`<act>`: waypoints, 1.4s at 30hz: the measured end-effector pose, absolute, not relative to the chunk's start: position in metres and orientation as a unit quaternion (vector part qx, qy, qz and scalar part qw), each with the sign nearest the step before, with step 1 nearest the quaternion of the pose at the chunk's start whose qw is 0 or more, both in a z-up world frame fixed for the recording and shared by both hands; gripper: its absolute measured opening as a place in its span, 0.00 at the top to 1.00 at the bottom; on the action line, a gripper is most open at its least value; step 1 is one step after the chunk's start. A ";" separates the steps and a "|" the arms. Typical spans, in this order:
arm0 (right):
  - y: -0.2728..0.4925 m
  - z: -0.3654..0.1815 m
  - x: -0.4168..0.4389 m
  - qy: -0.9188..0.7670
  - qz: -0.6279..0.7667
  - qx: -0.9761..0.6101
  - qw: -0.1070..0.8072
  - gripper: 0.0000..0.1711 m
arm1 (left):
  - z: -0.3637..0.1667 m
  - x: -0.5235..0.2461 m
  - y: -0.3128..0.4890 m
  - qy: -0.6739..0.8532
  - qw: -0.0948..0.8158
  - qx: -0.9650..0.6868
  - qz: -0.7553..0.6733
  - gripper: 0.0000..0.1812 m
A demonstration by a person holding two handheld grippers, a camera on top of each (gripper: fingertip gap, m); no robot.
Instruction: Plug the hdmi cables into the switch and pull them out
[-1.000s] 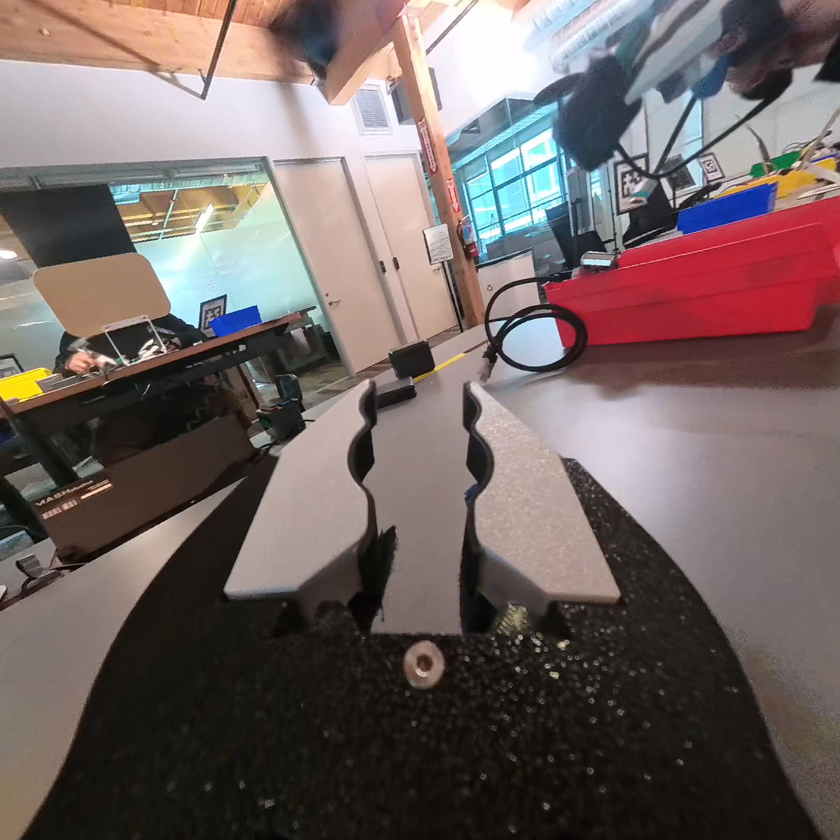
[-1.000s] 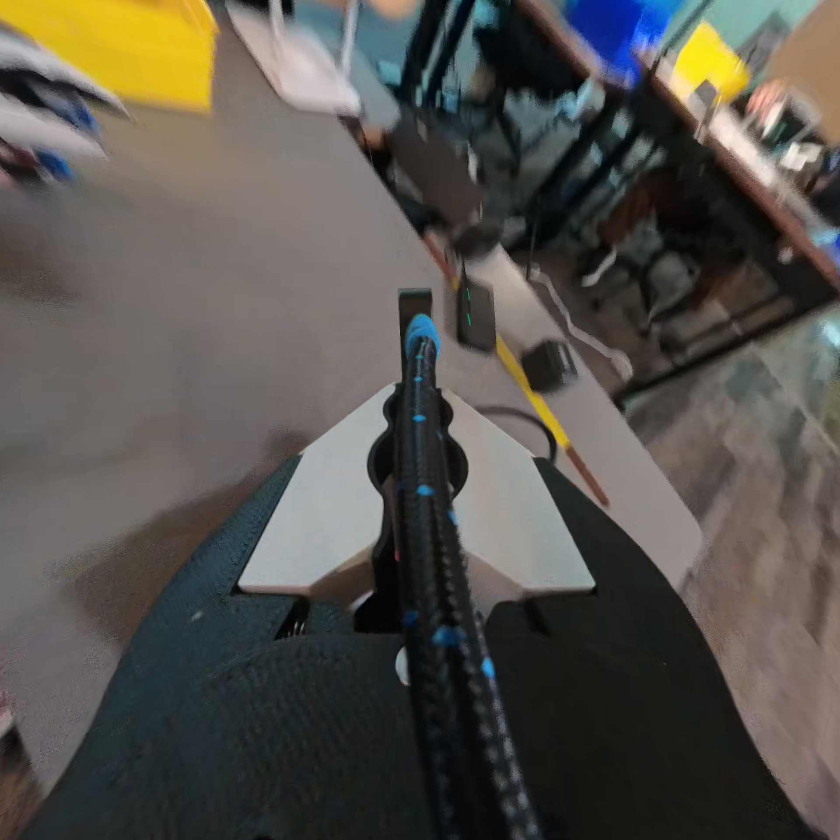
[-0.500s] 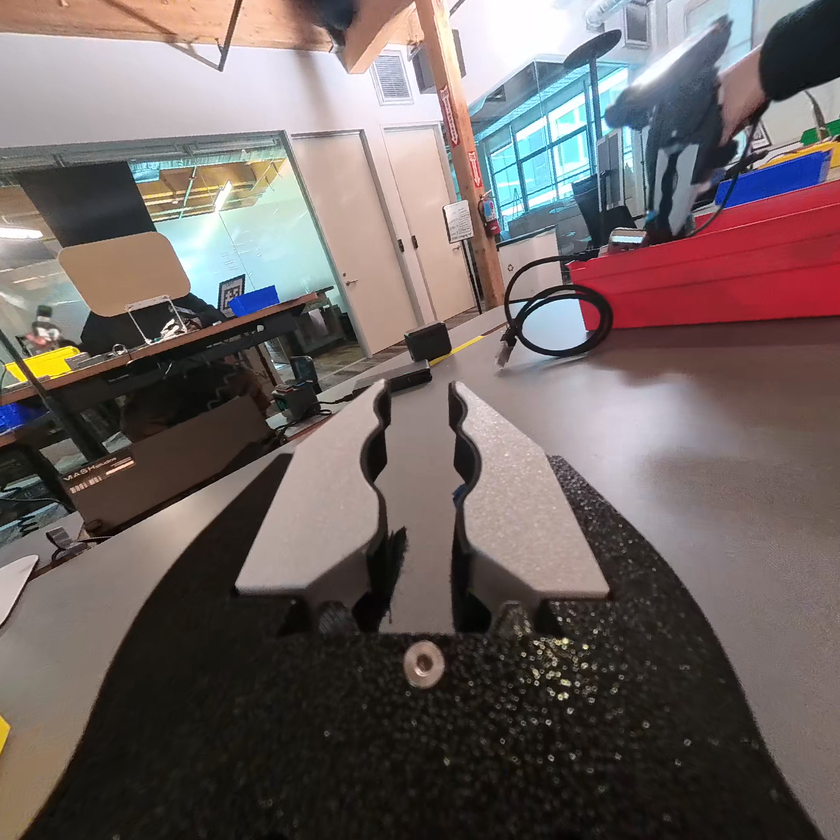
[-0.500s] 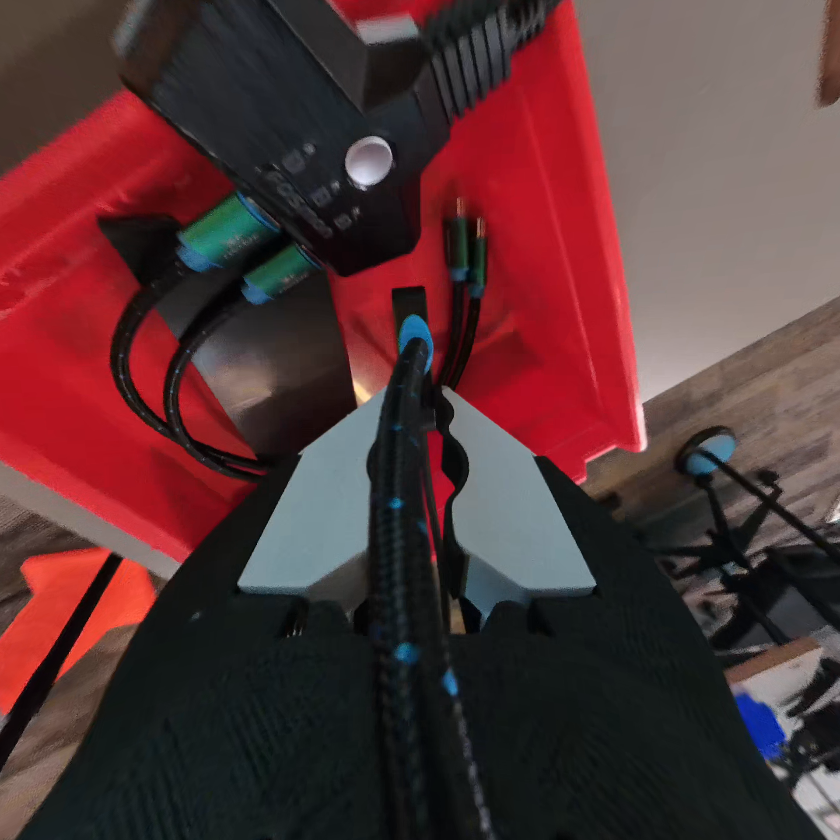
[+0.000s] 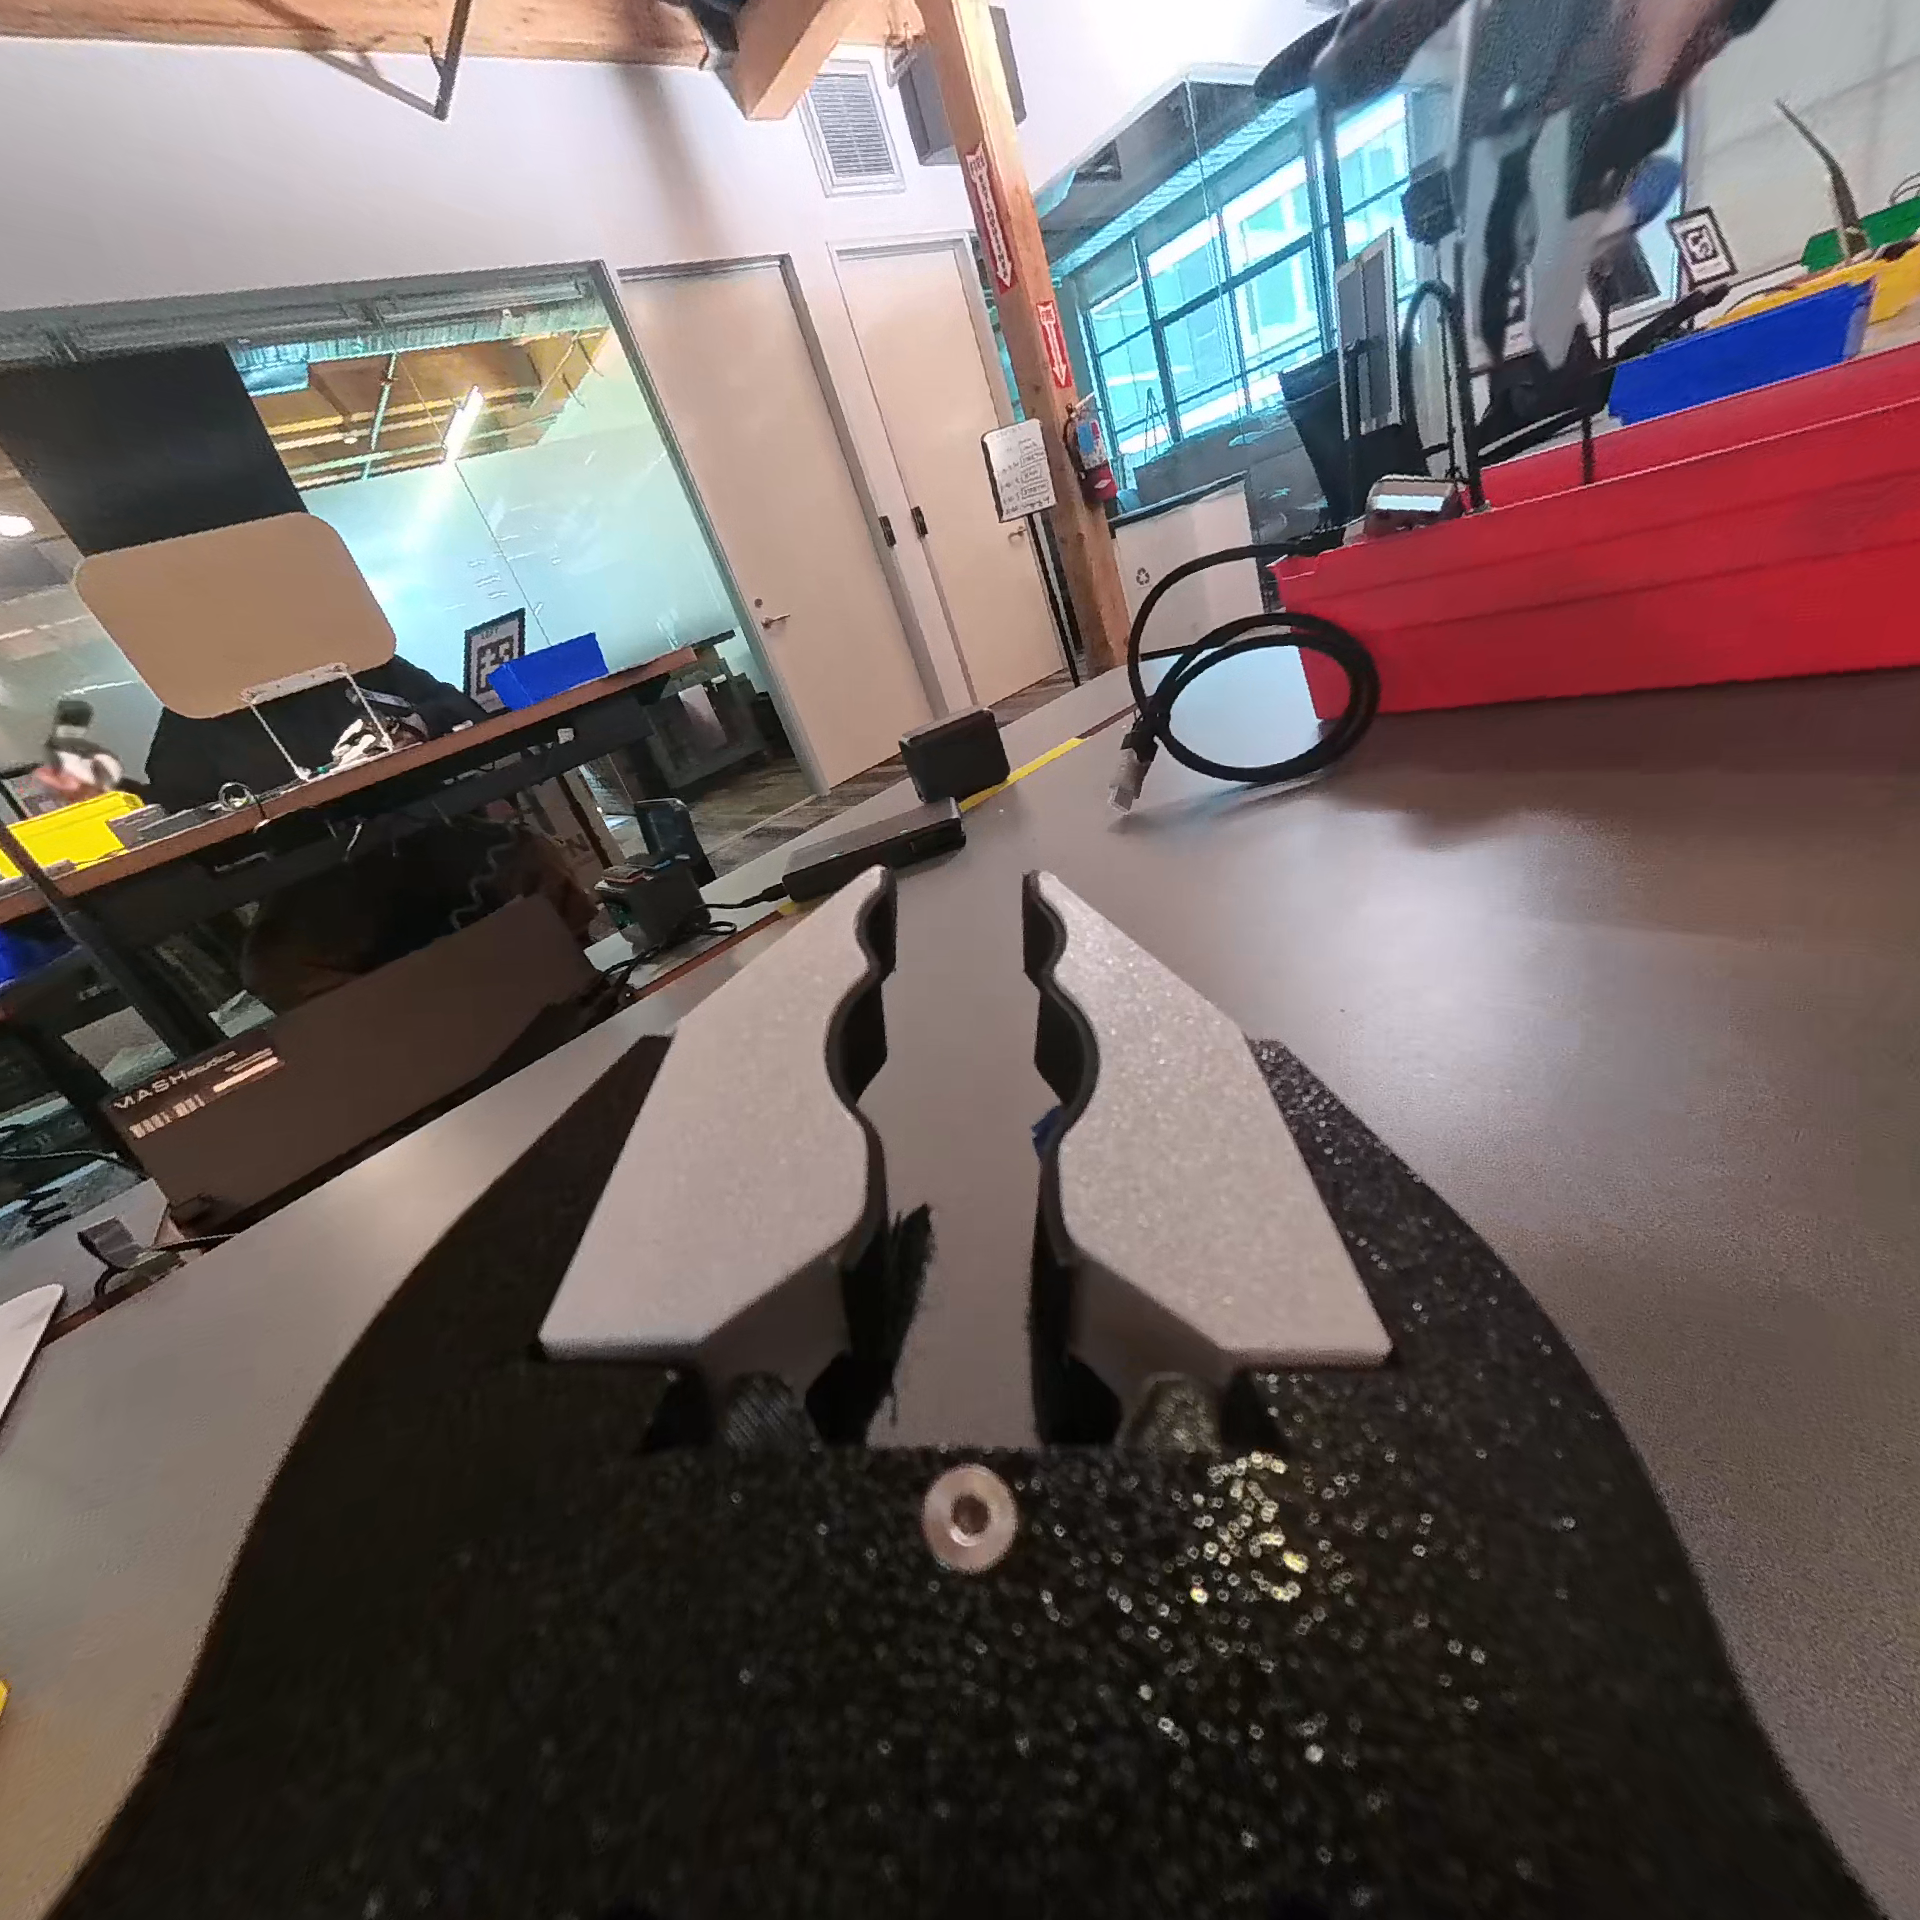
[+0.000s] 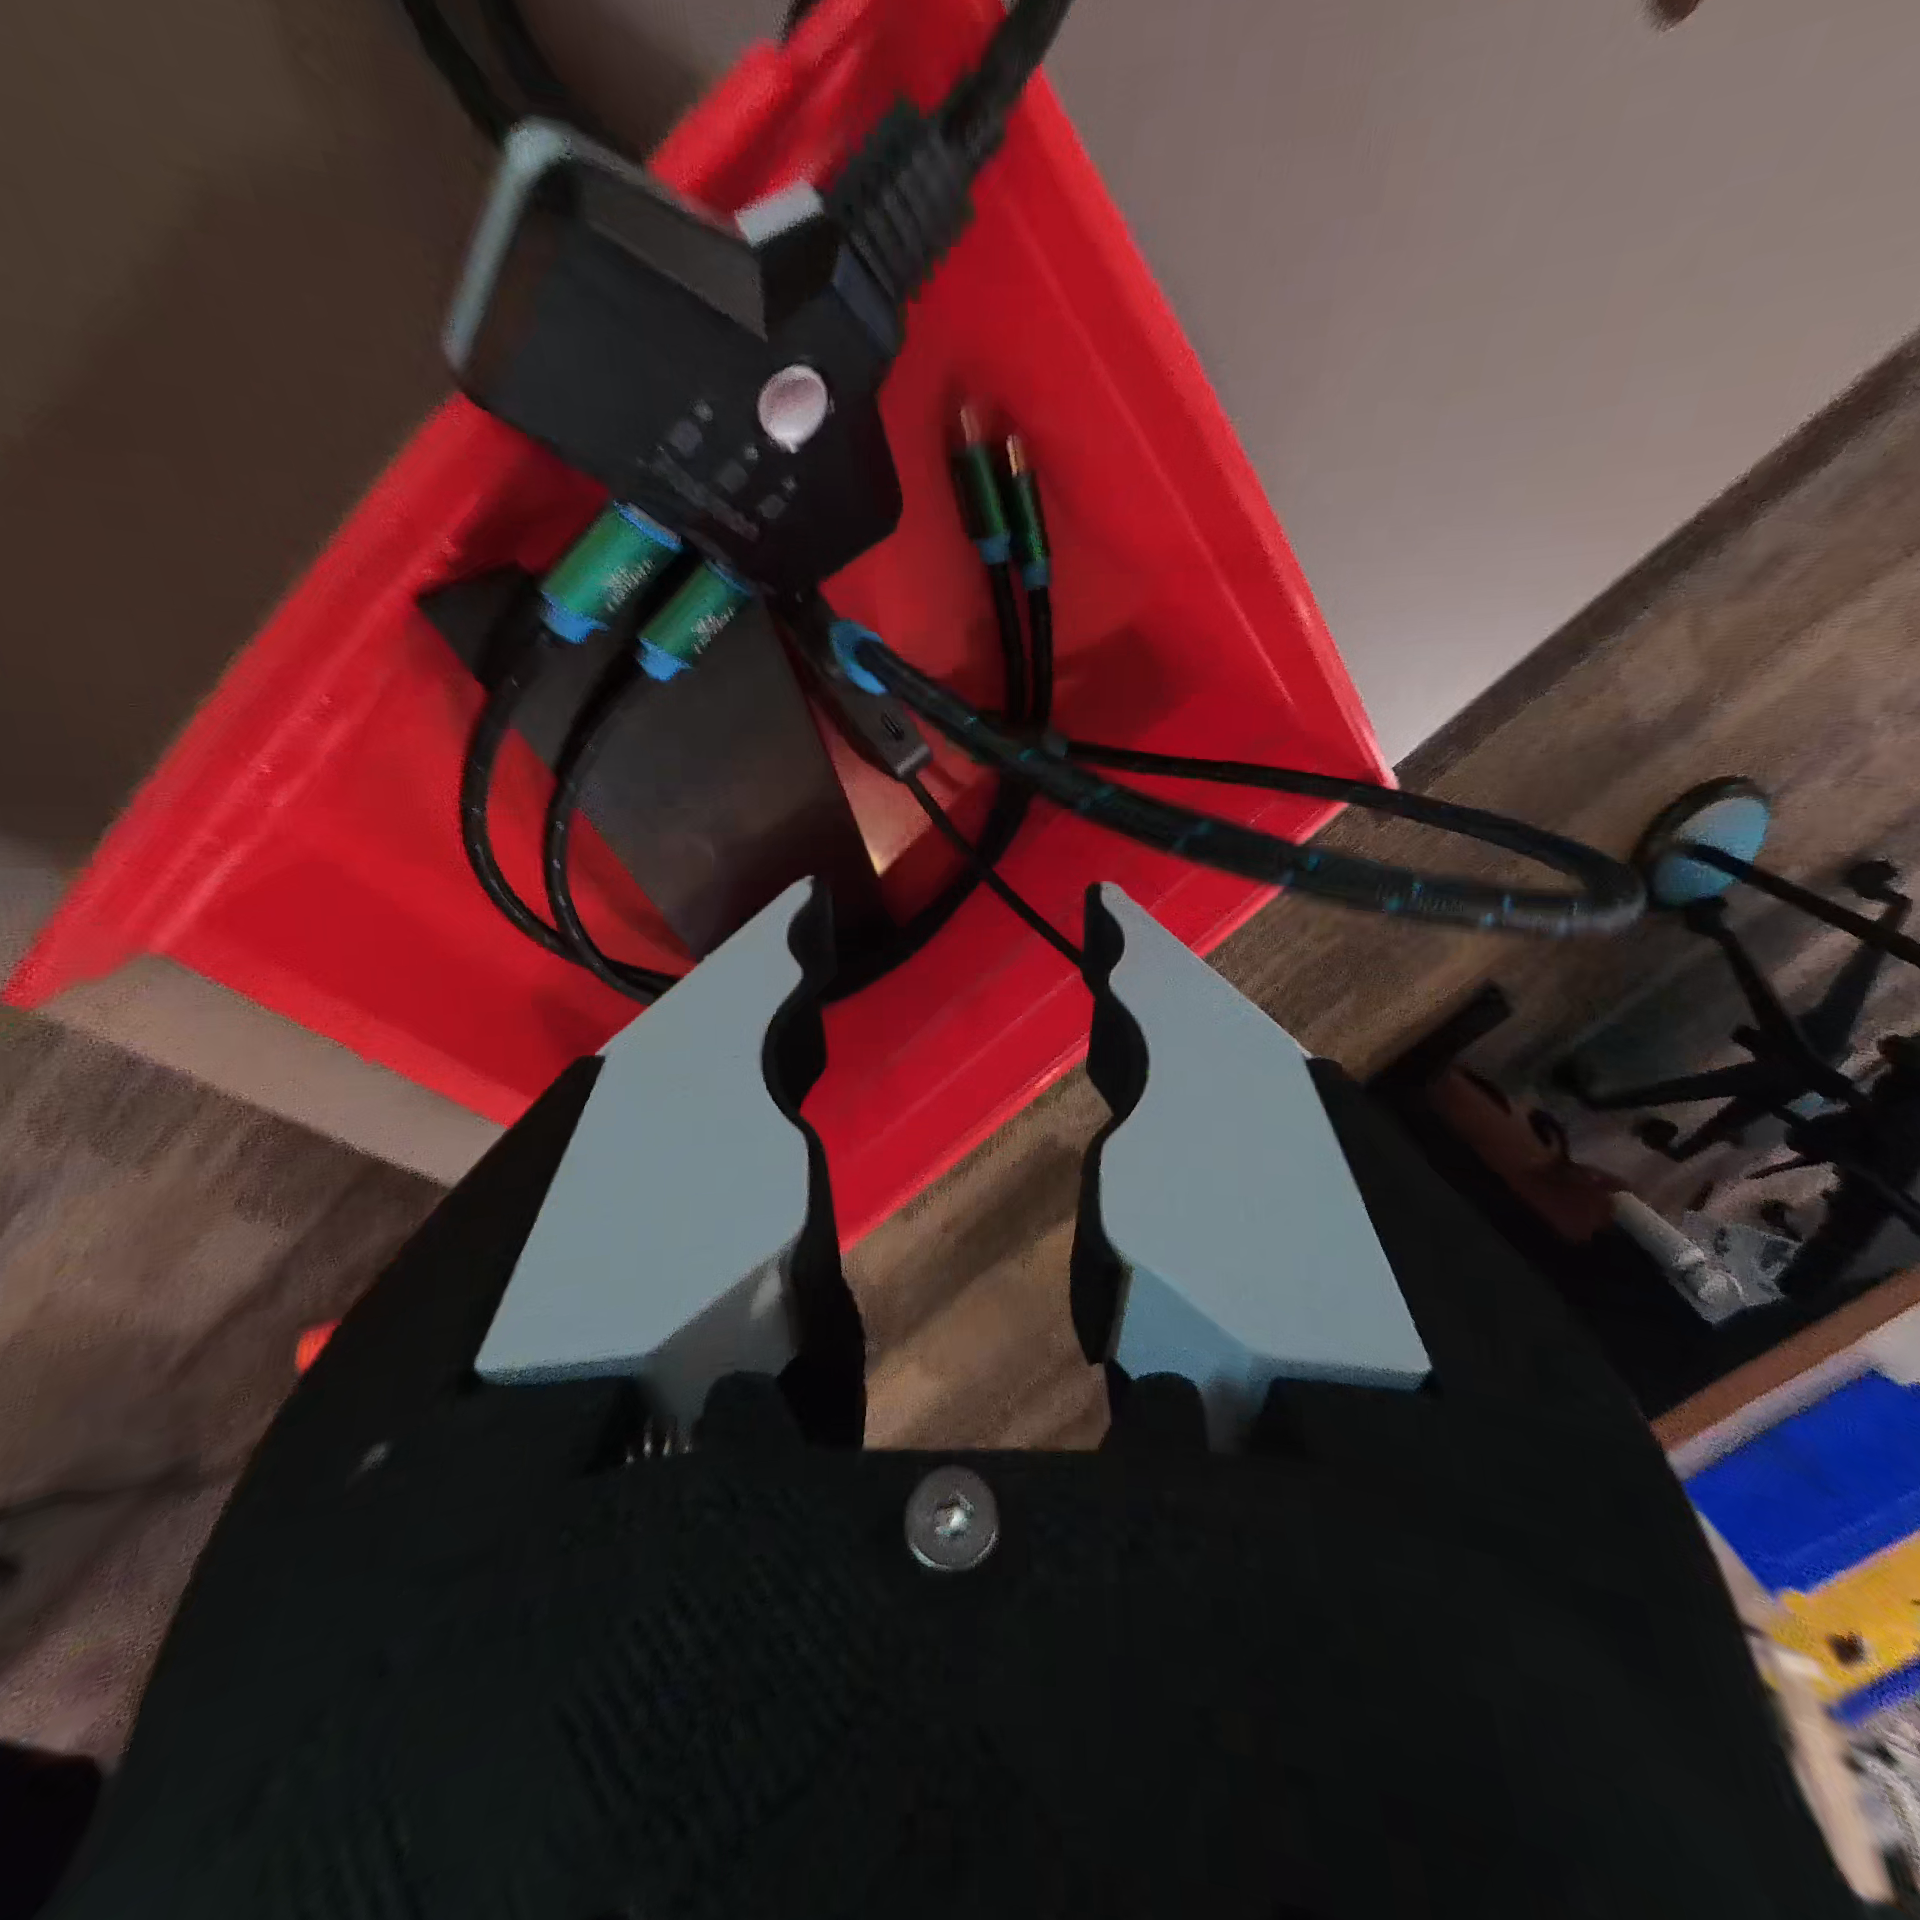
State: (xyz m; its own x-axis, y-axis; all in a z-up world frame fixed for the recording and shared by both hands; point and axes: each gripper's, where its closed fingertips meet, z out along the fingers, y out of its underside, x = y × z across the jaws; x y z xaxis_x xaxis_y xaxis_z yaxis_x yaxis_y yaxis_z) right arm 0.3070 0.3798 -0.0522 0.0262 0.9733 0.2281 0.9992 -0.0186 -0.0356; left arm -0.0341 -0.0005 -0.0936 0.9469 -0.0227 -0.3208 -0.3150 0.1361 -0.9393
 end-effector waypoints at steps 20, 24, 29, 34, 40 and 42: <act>0.173 -0.093 0.283 -0.586 -0.014 -0.740 0.330 0.88 | -0.106 -0.024 0.005 0.155 0.714 -0.677 0.084 0.87; 0.161 -0.108 0.284 -0.589 0.011 -0.748 0.307 0.89 | -0.110 -0.019 0.006 0.169 0.705 -0.683 0.094 0.88; 0.160 -0.111 0.284 -0.588 0.008 -0.748 0.308 0.89 | -0.114 -0.017 0.008 0.177 0.696 -0.689 0.100 0.89; 0.160 -0.105 0.283 -0.585 0.013 -0.743 0.325 0.89 | -0.117 -0.015 0.009 0.182 0.687 -0.696 0.107 0.89; 0.169 -0.095 0.274 -0.552 0.035 -0.751 0.361 0.87 | -0.106 0.021 0.030 0.189 0.681 -0.706 0.052 0.81; 0.179 -0.091 0.264 -0.531 0.039 -0.753 0.386 0.82 | -0.083 0.053 0.044 0.197 0.696 -0.691 0.000 0.78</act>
State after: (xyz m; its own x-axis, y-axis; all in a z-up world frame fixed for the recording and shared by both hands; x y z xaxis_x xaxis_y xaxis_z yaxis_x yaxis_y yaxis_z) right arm 0.2640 0.1786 -0.0912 0.4321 0.8304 0.3518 0.7706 -0.1373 -0.6224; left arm 0.0527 0.0441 -0.0825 0.9226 -0.2718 -0.2737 -0.2717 0.0456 -0.9613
